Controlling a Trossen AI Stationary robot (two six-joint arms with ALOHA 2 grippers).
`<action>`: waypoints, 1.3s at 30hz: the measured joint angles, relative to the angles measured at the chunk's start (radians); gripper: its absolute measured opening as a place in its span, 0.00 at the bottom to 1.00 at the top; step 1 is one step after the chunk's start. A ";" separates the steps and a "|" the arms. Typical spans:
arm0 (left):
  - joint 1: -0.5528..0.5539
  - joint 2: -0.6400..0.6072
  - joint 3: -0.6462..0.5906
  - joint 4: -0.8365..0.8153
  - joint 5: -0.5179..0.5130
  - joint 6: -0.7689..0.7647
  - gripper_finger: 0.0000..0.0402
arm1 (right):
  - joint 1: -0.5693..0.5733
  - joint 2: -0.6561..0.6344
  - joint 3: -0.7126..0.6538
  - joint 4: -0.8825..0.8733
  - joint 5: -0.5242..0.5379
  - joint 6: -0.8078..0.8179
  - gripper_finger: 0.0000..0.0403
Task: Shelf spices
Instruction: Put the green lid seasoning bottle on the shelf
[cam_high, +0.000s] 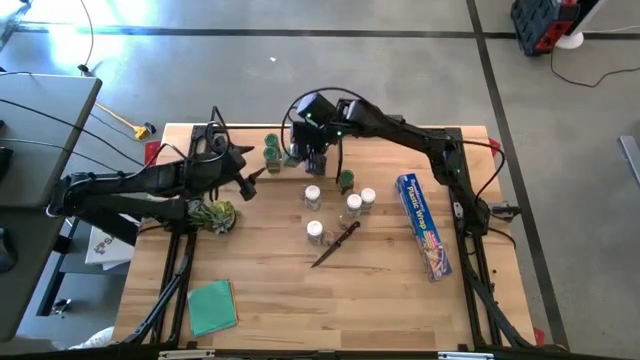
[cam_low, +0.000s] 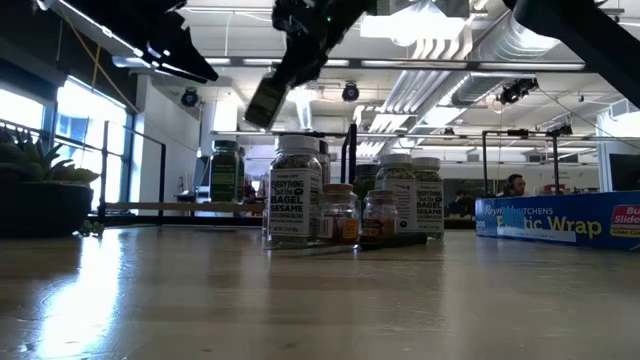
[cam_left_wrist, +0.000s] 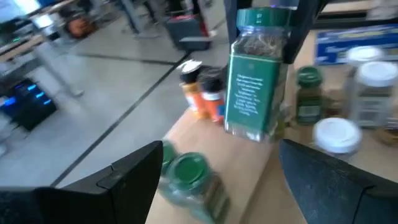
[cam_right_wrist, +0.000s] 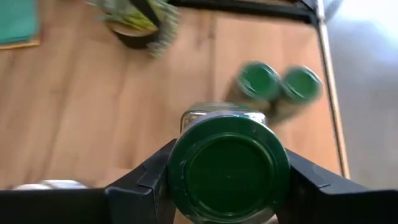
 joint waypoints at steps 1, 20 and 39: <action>0.005 -0.002 -0.013 0.032 0.025 0.016 0.78 | 0.012 -0.004 0.000 0.001 -0.005 -0.009 0.46; 0.008 -0.003 -0.048 0.145 0.214 0.195 0.78 | 0.176 -0.023 0.001 0.074 0.077 -0.071 0.46; 0.003 0.027 -0.051 0.185 0.278 0.126 0.78 | 0.191 -0.043 0.001 0.192 0.002 -0.069 0.44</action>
